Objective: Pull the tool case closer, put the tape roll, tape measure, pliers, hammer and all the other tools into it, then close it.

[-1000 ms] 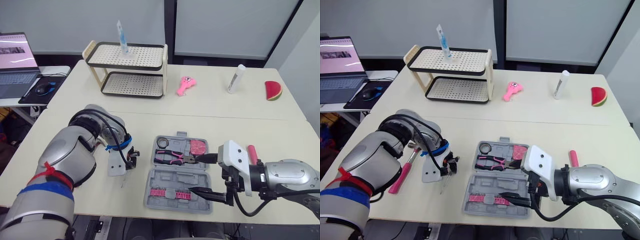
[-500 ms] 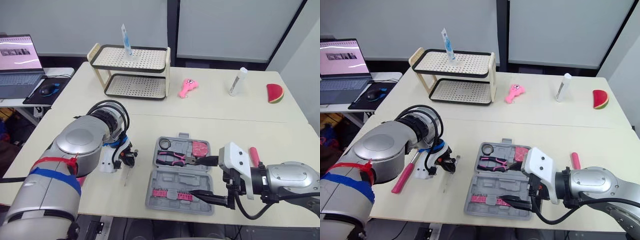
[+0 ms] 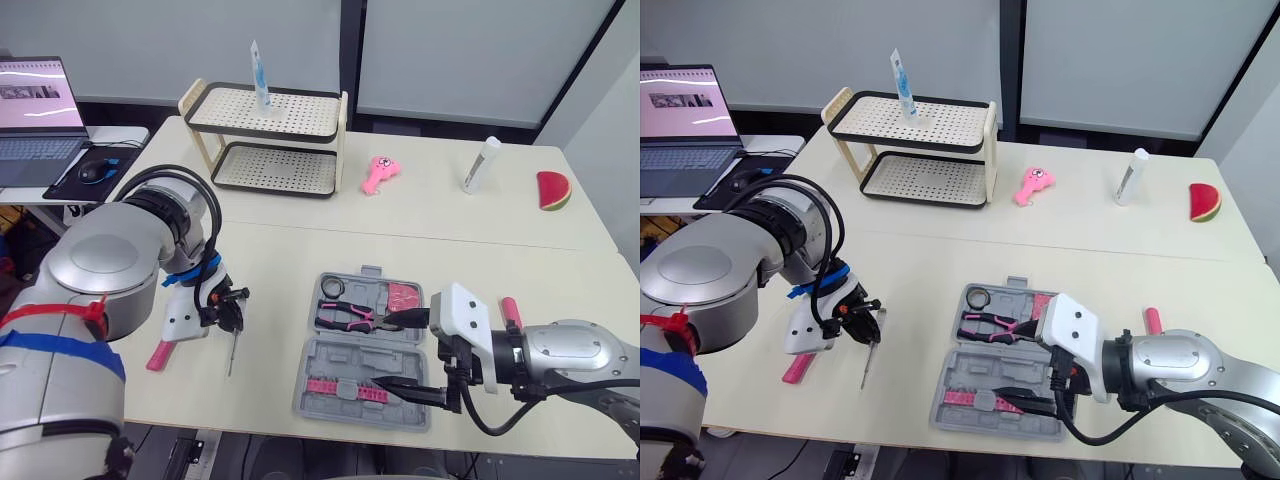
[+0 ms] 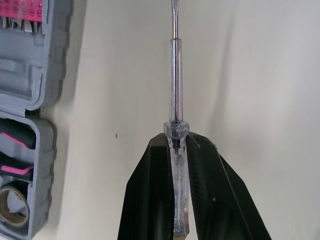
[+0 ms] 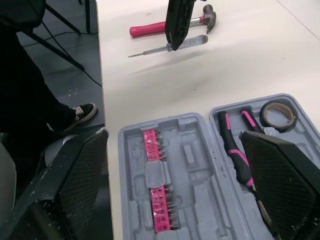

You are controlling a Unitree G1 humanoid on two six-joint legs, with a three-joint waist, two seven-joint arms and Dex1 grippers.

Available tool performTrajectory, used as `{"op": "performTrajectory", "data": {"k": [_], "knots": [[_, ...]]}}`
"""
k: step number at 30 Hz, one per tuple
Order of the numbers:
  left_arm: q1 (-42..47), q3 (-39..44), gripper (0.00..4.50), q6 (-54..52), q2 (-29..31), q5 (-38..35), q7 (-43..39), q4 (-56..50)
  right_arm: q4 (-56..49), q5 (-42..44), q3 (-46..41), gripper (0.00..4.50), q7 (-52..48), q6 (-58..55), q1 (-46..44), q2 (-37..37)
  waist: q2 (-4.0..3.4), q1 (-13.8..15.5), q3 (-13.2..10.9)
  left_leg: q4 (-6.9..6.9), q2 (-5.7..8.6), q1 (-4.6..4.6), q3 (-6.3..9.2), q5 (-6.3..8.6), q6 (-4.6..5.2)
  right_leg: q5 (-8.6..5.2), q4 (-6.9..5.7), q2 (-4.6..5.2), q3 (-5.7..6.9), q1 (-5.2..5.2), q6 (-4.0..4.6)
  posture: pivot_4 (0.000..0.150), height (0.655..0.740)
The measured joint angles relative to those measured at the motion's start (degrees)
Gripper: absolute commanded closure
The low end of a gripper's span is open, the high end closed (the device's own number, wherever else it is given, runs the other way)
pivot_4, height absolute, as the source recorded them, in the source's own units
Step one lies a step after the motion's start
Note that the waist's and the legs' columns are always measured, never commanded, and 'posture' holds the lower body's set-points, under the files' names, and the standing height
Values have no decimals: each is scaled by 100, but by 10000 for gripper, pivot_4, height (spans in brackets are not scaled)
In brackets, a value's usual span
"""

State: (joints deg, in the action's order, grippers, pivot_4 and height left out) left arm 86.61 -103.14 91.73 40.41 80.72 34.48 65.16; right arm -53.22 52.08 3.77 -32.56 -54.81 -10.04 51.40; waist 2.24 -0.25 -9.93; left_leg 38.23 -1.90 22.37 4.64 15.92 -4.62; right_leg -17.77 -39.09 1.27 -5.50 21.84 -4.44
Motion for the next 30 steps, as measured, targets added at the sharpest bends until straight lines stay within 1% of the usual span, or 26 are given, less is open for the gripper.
{"op": "performTrajectory", "data": {"k": [3,6,10,14,16,19,21,23,27,30], "knots": [[-20,35,43838,3,122,-890,-842,267,35,-172,85,0,0,65,-38,-28,0,-8,0,0,0,-1,0,0,1,0,-1,-1,0,1,0,1500,7350],[-145,321,43838,4,277,-1729,-1724,601,79,-370,212,0,2,106,-51,-64,-1,-23,0,0,0,-2,2,-1,1,0,-2,-3,0,1,0,1500,7350],[-445,834,43838,3,373,-2718,-3080,906,102,-488,286,0,-5,159,-70,-123,-1,-23,0,0,0,-2,4,-1,2,0,-2,-5,1,0,1,1500,7350],[-723,1371,43838,5,537,-3545,-4357,1042,121,-587,341,0,-13,166,-89,-176,-2,-32,0,-1,0,-2,6,-1,2,0,-2,-5,1,0,1,1500,7350],[-898,1769,43838,6,555,-3930,-5123,1229,138,-615,404,0,-21,169,-128,-208,-2,-40,-1,-1,0,-1,8,-1,3,0,-1,-5,2,-1,1,1500,7350],[-1010,2271,43838,12,541,-4122,-5888,1486,192,-684,434,0,-29,169,-140,-227,-2,-70,-1,-1,0,0,10,-1,3,0,1,-5,3,-1,1,1500,7350],[-1056,2830,43838,6,466,-4274,-6423,1848,228,-797,452,0,-29,176,-194,-261,-2,-76,-1,-1,0,0,10,-1,3,-1,2,-6,5,-2,1,1500,7350],[-1106,3443,43838,8,251,-4359,-6921,2367,272,-864,508,0,-29,194,-238,-308,-3,-79,-1,-2,0,0,10,-1,4,-1,4,-6,6,-2,1,1500,7350],[-1168,4558,43838,10,-93,-4272,-7674,3425,339,-1078,646,0,-78,265,-248,-322,-3,-133,-2,-4,0,3,11,-1,4,-1,6,-7,7,1,1,1500,7350],[-1020,5258,43838,8,-307,-3964,-8115,4331,359,-1269,667,0,-153,338,-246,-311,-2,-150,-3,-6,0,3,13,-1,4,-1,5,-10,7,3,1,1500,7350]]}}
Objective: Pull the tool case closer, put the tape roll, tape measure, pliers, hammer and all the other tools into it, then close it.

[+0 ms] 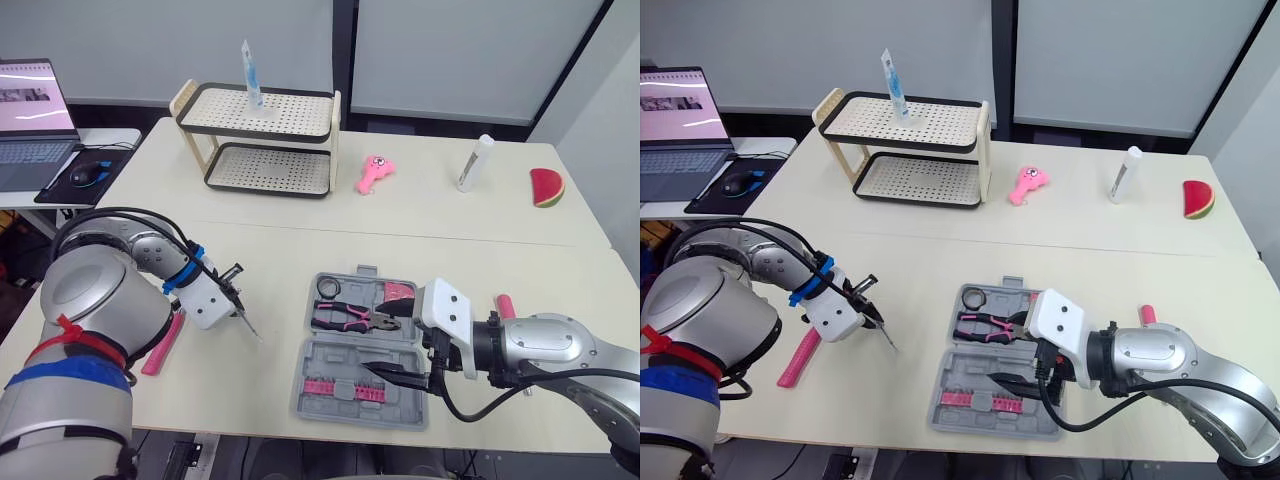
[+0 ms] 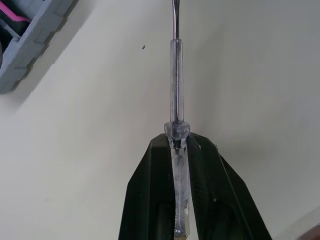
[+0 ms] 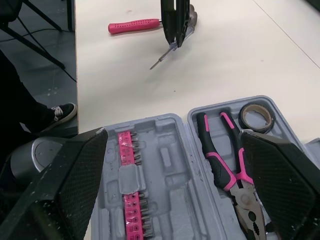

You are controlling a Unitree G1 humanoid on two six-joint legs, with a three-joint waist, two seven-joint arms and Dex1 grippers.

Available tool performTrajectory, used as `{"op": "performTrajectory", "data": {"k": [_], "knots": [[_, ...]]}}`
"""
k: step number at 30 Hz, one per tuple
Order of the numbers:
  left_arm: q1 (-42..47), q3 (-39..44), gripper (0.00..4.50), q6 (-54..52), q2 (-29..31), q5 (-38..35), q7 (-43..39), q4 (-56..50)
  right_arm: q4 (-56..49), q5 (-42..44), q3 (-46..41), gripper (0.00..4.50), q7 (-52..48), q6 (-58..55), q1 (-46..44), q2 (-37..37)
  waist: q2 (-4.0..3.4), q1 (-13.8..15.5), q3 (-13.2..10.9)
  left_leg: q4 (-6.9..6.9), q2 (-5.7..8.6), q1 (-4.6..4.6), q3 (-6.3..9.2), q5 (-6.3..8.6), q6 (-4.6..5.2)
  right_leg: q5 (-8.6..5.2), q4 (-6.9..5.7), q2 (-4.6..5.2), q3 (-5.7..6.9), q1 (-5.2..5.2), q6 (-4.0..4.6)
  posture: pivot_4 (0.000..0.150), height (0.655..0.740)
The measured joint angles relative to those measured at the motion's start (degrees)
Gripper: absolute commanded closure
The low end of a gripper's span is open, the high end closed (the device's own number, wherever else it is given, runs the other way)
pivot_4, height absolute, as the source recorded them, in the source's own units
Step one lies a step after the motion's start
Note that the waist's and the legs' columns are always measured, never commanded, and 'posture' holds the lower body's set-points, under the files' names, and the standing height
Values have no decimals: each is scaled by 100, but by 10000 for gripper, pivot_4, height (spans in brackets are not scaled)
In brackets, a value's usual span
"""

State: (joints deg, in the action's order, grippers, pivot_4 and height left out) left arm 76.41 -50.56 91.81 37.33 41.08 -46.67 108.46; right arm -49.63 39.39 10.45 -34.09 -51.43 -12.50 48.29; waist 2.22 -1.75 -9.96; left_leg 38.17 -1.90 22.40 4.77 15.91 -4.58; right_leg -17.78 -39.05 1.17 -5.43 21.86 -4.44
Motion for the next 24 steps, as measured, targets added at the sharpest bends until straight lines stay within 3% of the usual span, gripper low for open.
{"op": "performTrajectory", "data": {"k": [4,9,16,24], "knots": [[423,611,43838,3,-121,504,-298,915,57,-121,43,0,-94,90,-1,-4,0,3,0,-1,0,-1,3,0,1,0,-2,0,-1,0,0,1500,7350],[402,1038,43838,7,27,883,-350,664,117,-228,105,0,-213,109,-3,-16,0,4,0,-2,0,-2,5,-1,1,0,-4,1,-2,0,0,1500,7350],[-651,1123,43838,-75,799,817,-432,-1368,136,-232,121,0,-318,105,-3,-52,-2,-7,-2,-2,-2,-3,6,-2,0,0,-11,2,-3,3,1,1500,7350],[-1579,1276,43838,-726,1343,8,-906,-3837,147,-221,137,0,-318,28,-28,-105,-3,-7,-2,1,-3,-1,8,-1,1,0,-13,4,4,2,1,1500,7350]]}}
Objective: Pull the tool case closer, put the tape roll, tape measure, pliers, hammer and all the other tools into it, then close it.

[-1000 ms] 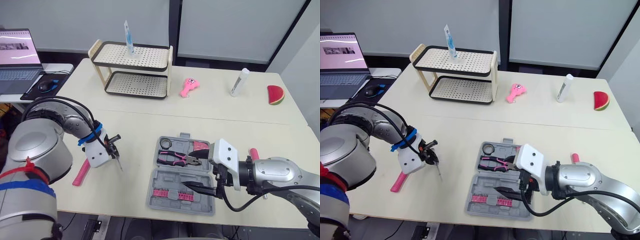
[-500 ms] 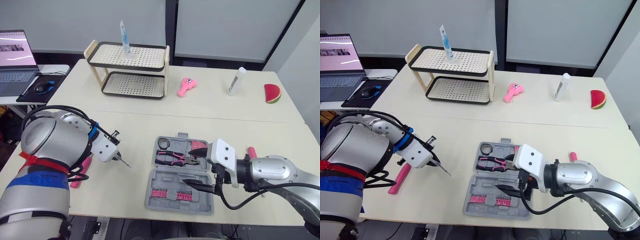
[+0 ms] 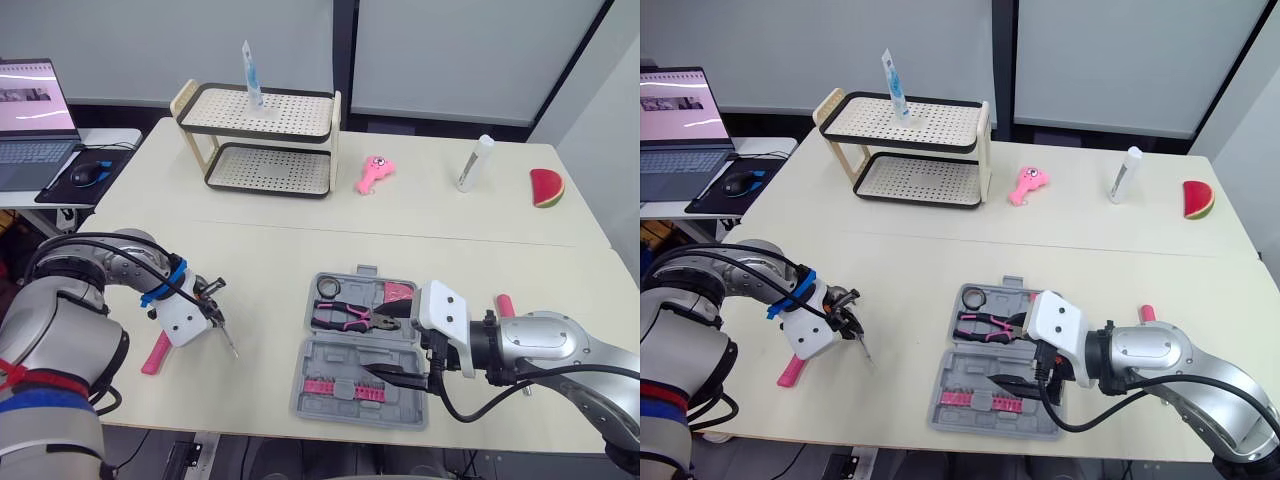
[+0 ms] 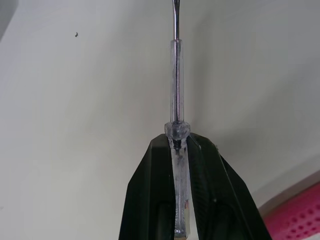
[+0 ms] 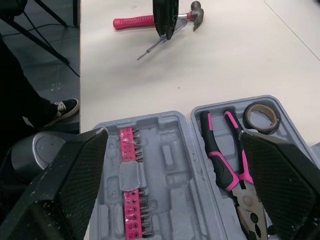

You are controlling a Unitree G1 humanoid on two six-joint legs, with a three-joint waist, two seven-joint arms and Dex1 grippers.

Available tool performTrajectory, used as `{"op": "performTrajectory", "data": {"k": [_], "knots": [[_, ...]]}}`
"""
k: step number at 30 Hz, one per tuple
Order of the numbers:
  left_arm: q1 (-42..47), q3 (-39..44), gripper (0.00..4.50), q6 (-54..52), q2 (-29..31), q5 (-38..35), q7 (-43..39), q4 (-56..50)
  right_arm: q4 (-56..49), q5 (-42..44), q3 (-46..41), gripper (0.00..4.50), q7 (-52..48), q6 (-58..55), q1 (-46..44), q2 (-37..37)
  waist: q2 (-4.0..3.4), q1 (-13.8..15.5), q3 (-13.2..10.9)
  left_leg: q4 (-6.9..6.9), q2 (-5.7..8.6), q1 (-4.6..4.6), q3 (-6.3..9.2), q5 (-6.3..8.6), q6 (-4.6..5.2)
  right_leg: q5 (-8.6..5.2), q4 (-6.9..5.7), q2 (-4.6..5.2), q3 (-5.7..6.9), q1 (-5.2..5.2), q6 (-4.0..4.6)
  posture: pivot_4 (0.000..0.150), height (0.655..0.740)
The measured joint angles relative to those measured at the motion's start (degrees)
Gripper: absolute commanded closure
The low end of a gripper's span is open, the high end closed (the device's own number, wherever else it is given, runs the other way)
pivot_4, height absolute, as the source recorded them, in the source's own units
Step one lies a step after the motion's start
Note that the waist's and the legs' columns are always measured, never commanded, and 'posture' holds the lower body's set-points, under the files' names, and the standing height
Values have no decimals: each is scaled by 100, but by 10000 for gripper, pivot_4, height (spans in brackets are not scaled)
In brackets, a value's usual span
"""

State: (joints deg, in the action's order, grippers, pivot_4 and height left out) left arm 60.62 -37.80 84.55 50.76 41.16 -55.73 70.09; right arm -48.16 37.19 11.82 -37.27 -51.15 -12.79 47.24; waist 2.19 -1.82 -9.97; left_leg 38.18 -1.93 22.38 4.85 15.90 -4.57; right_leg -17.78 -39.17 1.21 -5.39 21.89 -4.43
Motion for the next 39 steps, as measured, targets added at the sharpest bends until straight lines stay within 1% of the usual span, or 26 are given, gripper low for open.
{"op": "performTrajectory", "data": {"k": [4,8,14,17,20,23,25,28,29,31,34,37,38,39], "knots": [[-49,0,43838,-331,100,-288,-146,-669,0,8,0,0,2,-100,-28,-26,-1,-4,0,0,0,-1,2,0,1,0,-2,-1,1,0,0,1500,7350],[-61,-11,43838,-461,115,-597,-310,-987,0,4,16,0,4,-191,-57,-47,-3,-7,-1,0,0,-1,2,-1,1,0,-2,-1,1,0,0,1500,7350],[-445,-12,43838,-979,164,-1709,-915,-1590,3,-34,131,0,17,-256,-138,-51,-5,-18,-3,0,0,-1,4,-1,2,0,-3,-2,1,2,0,1500,7350],[-657,9,43838,-1581,215,-2322,-1380,-1914,27,-101,230,0,52,-270,-183,-94,-6,-24,-3,0,0,-1,5,-1,2,-1,-5,-3,1,2,1,1500,7350],[-997,219,43838,-2523,289,-2988,-1935,-2364,80,-224,320,0,115,-282,-222,-157,-8,-56,-5,0,0,0,5,-1,3,-1,-5,-3,1,4,1,1500,7350],[-1488,548,43838,-3877,427,-3631,-2420,-3032,100,-274,400,0,123,-290,-275,-253,-12,-105,-7,0,-1,0,7,-1,3,-2,-11,-4,0,7,2,1500,7350],[-1949,825,43838,-5113,617,-3995,-2657,-3787,105,-315,437,0,121,-297,-298,-267,-16,-133,-10,0,-2,3,6,-1,3,-3,-17,-4,-1,11,3,1500,7350],[-2417,1135,43838,-6716,860,-4355,-2774,-4730,116,-394,474,0,119,-301,-334,-273,-20,-143,-12,0,-3,4,6,-2,4,-6,-28,-5,-3,17,7,1500,7350],[-2624,1294,43838,-7480,965,-4512,-2764,-5183,120,-433,491,0,117,-301,-349,-275,-24,-144,-15,0,-3,4,6,-2,4,-7,-30,-6,-3,18,8,1500,7350],[-2955,1541,43838,-8970,1101,-4795,-2695,-6051,133,-450,509,0,114,-300,-367,-286,-30,-143,-18,0,-4,3,6,-2,4,-11,-36,-7,-3,20,10,1500,7350],[-3256,1795,43838,-10709,1120,-5135,-2446,-6994,141,-477,525,0,108,-297,-385,-318,-35,-138,-21,-1,-4,4,8,-2,5,-12,-38,-8,-1,21,11,1500,7350],[-3476,2127,43838,-12910,1043,-5663,-1894,-7983,159,-568,533,0,95,-287,-404,-320,-35,-143,-22,-1,-4,4,7,-2,5,-13,-39,-8,-2,23,11,1500,7350],[-3482,2163,43838,-13198,1010,-5720,-1792,-8093,173,-577,533,0,94,-285,-407,-320,-35,-143,-22,-1,-4,4,7,-2,5,-13,-39,-9,-2,23,11,1500,7350],[-3494,2314,43838,-13831,862,-5850,-1521,-8248,184,-617,533,0,78,-281,-409,-320,-36,-143,-22,-1,-4,4,7,-2,5,-13,-39,-9,-2,22,11,1500,7350]]}}
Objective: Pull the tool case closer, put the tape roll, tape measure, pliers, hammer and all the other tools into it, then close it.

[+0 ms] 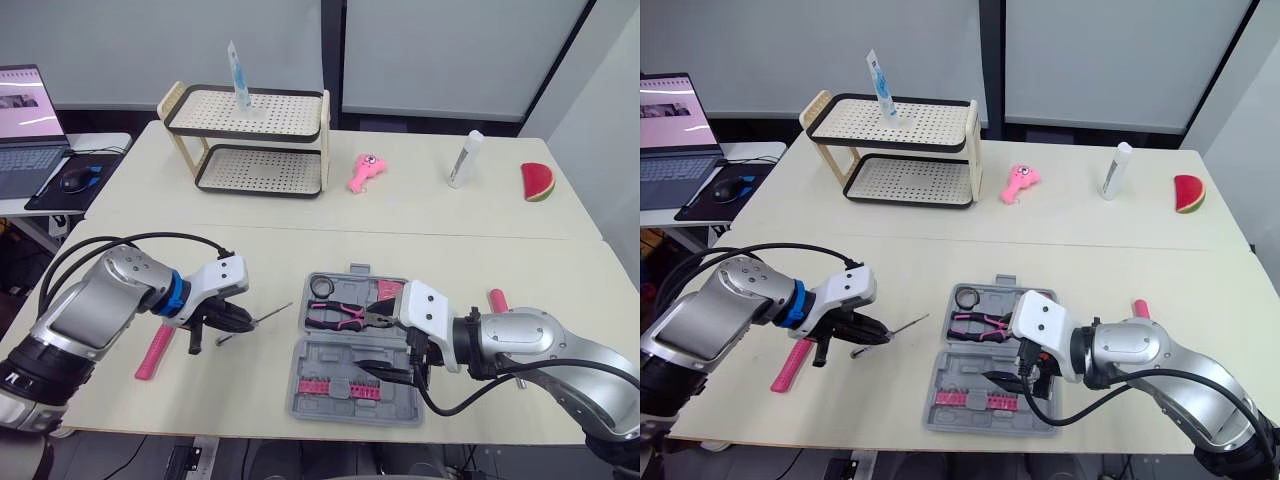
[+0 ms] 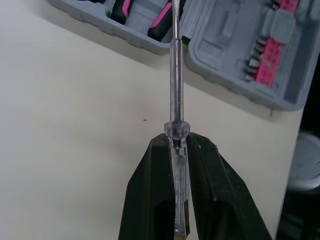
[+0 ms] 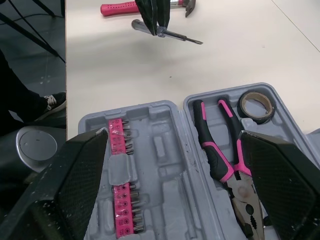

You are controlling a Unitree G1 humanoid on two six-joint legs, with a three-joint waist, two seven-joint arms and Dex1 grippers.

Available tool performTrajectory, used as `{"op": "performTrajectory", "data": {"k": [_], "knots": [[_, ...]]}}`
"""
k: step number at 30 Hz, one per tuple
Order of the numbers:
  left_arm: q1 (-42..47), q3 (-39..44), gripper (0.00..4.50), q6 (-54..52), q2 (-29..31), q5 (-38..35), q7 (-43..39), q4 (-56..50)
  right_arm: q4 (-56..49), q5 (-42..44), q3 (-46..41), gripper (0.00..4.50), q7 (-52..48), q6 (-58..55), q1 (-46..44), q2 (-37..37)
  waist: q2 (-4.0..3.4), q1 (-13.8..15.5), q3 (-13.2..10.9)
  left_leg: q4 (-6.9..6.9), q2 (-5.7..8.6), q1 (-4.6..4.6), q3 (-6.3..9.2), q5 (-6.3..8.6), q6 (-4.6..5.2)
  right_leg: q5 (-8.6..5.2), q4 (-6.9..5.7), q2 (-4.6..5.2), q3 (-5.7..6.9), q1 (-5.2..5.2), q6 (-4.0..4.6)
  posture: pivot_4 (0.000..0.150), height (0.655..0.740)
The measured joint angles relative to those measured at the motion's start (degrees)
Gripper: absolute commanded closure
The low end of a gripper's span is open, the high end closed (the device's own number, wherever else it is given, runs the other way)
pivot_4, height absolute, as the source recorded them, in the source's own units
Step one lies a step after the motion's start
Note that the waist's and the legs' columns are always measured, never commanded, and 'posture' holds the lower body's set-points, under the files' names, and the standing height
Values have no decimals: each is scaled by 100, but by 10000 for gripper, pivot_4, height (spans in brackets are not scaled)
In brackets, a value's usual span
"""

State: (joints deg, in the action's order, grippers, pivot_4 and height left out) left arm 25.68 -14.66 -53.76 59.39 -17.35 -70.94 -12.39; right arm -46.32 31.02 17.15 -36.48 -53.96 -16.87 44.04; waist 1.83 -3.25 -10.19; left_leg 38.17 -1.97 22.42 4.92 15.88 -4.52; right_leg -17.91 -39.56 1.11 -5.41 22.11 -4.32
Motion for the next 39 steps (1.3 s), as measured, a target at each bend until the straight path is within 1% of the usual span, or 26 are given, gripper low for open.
{"op": "performTrajectory", "data": {"k": [3,8,17,20,25,27,28,32,33,34,36,39], "knots": [[-15,269,43838,-1178,-419,-199,684,-277,34,-66,7,0,-43,20,-6,-5,0,6,0,0,0,0,0,0,0,0,1,0,-1,0,0,1500,7350],[-19,716,43838,-2352,-1086,-293,1794,-380,59,-122,96,0,-93,46,-13,-24,0,24,0,-2,0,0,2,0,0,0,4,1,0,2,1,1500,7350],[-295,1053,43838,-2855,-1735,-248,3089,-318,173,-344,226,0,-96,169,-165,-113,0,55,-1,-7,0,3,2,0,-1,0,11,3,-1,7,3,1500,7350],[-299,1077,43838,-2841,-1851,-224,3364,-251,173,-355,229,0,-96,190,-172,-154,0,71,-1,-7,2,4,1,0,-1,1,14,5,-1,6,2,1500,7350],[-397,1190,43838,-2624,-2005,-239,3597,-120,172,-397,227,0,-101,189,-172,-156,0,77,-1,-12,2,5,1,0,-2,1,19,6,-1,7,3,1500,7350],[-468,1273,36489,-2552,-2031,-253,3662,-110,171,-396,227,0,-101,185,-172,-156,0,81,-1,-13,2,5,2,0,-2,1,20,6,0,8,3,1500,7350],[-499,1291,34330,-2520,-2029,-257,3672,-97,170,-396,225,0,-101,183,-172,-156,-1,83,-1,-13,2,5,1,0,-2,1,20,6,0,7,3,1500,7350],[-755,1295,22699,-2253,-2012,-271,3670,-42,165,-393,220,0,-101,173,-170,-154,-1,87,-1,-14,2,5,0,0,-2,1,24,7,-1,7,3,1500,7350],[-813,1298,18839,-2165,-2008,-276,3660,-44,163,-392,218,0,-100,172,-167,-154,-1,93,-1,-15,2,6,1,0,-2,1,25,7,-1,8,3,1500,7350],[-846,1299,16500,-2070,-1990,-290,3648,-53,161,-391,215,0,-99,169,-164,-154,-1,106,-1,-16,2,6,1,0,-2,1,27,8,0,7,3,1500,7350],[-954,1378,9856,-1939,-1935,-317,3634,-83,155,-385,206,0,-94,164,-159,-156,-1,110,-1,-18,2,6,1,0,-2,1,28,8,0,7,3,1500,7350],[-1450,1793,1410,-1566,-1549,-441,3399,-358,134,-370,64,0,-69,164,-29,-160,-4,92,-3,-25,-2,6,-1,0,-3,0,35,8,-2,12,5,1500,7350]]}}
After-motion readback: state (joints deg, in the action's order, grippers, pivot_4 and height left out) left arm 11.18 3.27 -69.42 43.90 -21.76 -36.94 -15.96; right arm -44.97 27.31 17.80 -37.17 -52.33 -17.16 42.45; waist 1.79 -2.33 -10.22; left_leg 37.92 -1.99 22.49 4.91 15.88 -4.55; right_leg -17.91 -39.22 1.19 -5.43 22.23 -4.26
